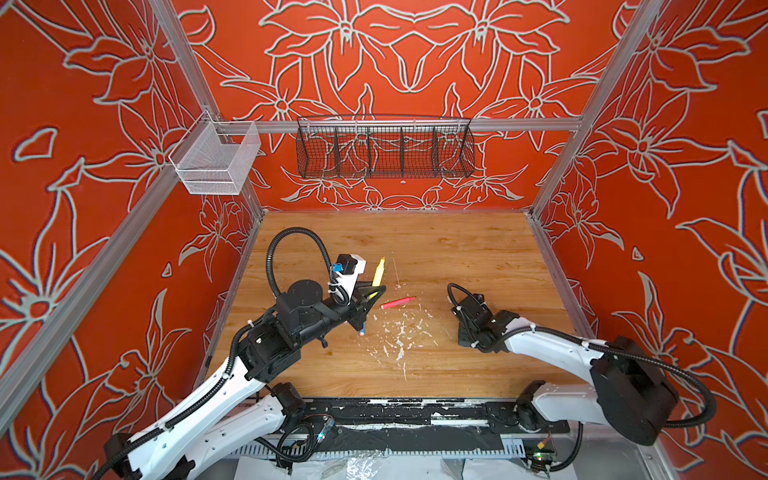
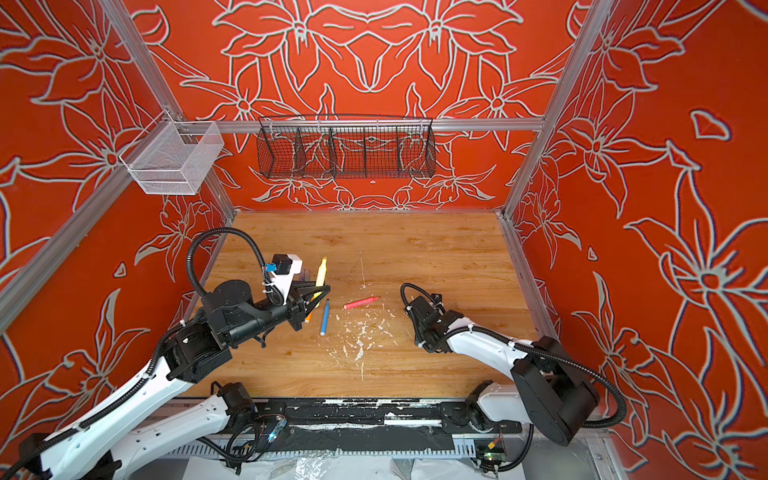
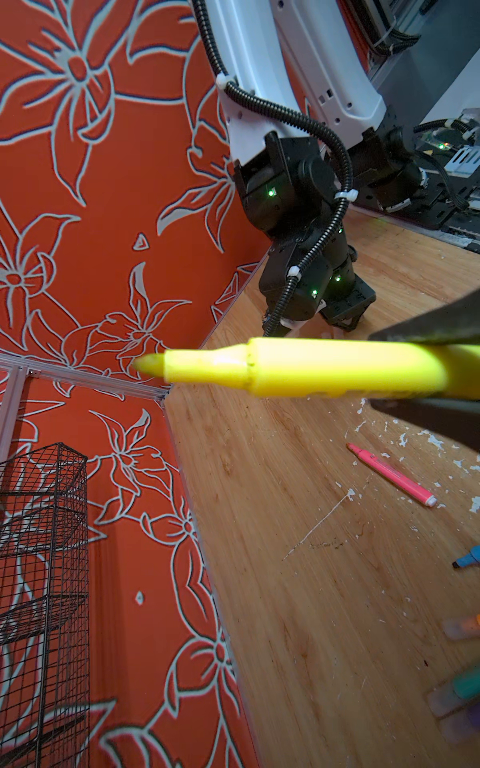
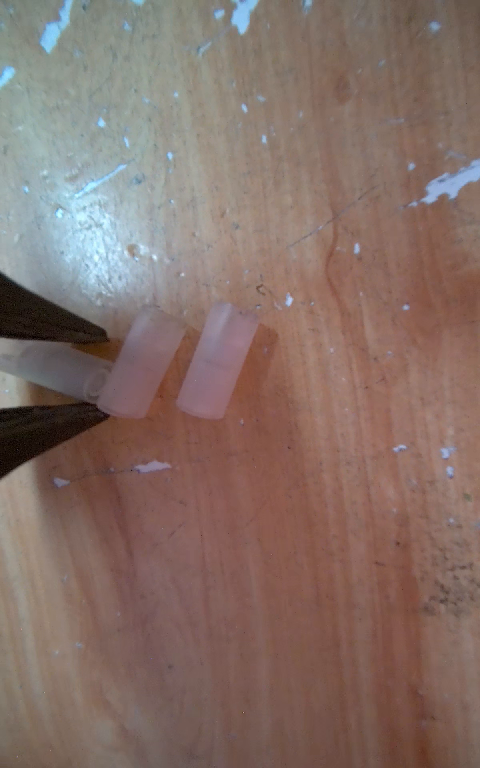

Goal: Insert the pens into the pen caps
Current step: 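Lower the right gripper onto the nearest translucent cap and grasp it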

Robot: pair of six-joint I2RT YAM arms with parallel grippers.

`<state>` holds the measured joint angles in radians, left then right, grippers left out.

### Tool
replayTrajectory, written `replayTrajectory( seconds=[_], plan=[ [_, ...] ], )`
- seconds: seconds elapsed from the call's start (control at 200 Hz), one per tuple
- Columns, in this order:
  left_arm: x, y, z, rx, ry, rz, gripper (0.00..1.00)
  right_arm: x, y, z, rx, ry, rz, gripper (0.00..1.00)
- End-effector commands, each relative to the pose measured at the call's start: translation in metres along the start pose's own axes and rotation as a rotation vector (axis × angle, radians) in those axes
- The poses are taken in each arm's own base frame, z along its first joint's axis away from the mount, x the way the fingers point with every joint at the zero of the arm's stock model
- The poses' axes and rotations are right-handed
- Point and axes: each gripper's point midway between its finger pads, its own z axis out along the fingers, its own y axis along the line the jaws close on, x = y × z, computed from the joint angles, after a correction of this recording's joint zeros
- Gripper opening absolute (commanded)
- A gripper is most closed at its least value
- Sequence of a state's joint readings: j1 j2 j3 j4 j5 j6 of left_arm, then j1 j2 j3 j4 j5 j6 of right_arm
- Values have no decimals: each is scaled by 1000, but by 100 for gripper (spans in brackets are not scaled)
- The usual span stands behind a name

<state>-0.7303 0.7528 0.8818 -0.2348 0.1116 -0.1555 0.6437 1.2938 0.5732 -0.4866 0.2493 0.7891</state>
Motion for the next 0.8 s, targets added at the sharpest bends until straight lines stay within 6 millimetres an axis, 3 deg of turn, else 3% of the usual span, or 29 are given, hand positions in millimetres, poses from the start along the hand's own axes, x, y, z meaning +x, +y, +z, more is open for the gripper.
replayTrajectory(
  seconds=[0.0,0.445,0.701,0.796],
  plan=[
    [0,-3,0,15,1,-8,0,9,-5,1,11,36,2,27],
    [2,0,8,3,17,-3,0,2,0,-10,-31,9,4,13],
    [2,-2,6,12,13,-8,0,4,-2,-10,-39,4,12,14],
    [2,-2,7,13,17,-7,0,5,-3,-9,-34,7,11,21]
  ],
)
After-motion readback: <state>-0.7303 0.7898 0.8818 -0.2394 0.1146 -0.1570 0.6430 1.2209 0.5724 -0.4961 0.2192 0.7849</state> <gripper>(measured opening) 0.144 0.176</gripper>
